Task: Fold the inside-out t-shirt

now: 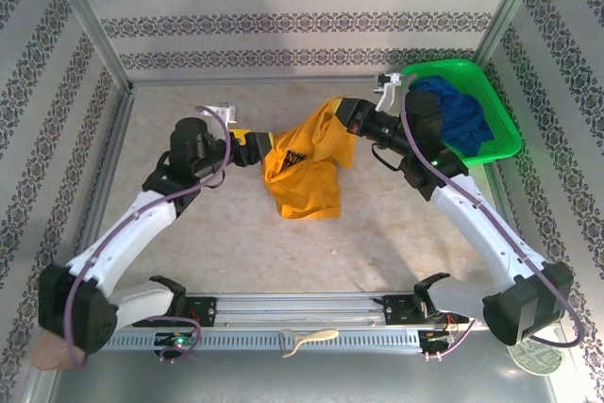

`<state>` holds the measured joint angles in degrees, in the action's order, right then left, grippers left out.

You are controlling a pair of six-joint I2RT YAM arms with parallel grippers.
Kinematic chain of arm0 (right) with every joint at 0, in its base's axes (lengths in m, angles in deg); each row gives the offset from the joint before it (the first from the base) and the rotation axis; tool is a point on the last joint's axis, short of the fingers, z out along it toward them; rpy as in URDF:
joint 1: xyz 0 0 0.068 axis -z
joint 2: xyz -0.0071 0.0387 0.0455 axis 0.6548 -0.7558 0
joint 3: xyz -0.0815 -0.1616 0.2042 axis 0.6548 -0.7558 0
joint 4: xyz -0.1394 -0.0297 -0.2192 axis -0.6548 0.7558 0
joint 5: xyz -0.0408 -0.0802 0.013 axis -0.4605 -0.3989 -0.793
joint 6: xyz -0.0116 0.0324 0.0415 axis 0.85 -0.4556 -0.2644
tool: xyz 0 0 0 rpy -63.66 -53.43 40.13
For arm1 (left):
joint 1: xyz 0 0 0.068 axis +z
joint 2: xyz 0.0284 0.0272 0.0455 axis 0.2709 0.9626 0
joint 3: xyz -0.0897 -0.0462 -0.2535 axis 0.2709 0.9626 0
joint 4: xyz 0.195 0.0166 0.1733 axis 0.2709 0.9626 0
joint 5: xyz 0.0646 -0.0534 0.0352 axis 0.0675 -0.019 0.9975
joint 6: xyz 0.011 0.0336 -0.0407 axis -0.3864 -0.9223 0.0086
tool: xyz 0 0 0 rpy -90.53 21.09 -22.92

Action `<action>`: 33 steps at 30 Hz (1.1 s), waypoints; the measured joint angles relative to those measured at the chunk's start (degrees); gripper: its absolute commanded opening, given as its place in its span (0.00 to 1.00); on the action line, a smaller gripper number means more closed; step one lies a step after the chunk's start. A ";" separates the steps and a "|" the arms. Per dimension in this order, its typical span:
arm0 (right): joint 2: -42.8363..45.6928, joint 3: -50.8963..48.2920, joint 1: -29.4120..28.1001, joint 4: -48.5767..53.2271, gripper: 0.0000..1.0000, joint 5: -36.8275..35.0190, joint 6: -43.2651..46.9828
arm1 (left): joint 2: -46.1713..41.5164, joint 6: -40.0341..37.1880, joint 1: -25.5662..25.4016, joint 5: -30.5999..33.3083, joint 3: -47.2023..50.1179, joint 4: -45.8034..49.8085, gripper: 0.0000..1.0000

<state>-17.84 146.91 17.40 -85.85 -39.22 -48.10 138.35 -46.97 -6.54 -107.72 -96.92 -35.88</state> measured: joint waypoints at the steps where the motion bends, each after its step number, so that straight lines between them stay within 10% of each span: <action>1: -0.17 -0.15 -0.46 0.00 0.00 -0.44 0.13 | -1.03 -0.02 -1.95 0.11 -1.33 0.20 0.78; 8: -0.46 -1.18 -3.45 0.17 0.00 -2.67 0.68 | 8.70 -1.29 -13.38 1.31 -13.29 0.35 0.75; 20: 0.55 -2.78 -4.04 0.37 0.00 -3.82 0.70 | 17.33 -3.32 -14.86 8.76 -13.44 -0.31 0.52; 30: 1.33 -3.10 -4.04 0.66 0.00 -3.80 0.68 | 21.55 -2.89 -13.99 8.11 -15.21 -3.13 0.00; 31: 1.33 -3.30 -4.04 0.66 0.02 -3.80 0.68 | 21.84 -2.86 -13.73 7.26 -15.45 -3.39 0.00; 33: 1.33 -3.89 -4.00 0.68 0.40 -4.07 0.55 | 22.08 -2.21 -12.74 3.93 -15.69 -4.04 0.00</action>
<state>-16.50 143.02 13.40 -85.18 -43.29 -47.55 160.42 -49.18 -19.29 -103.79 -112.62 -39.93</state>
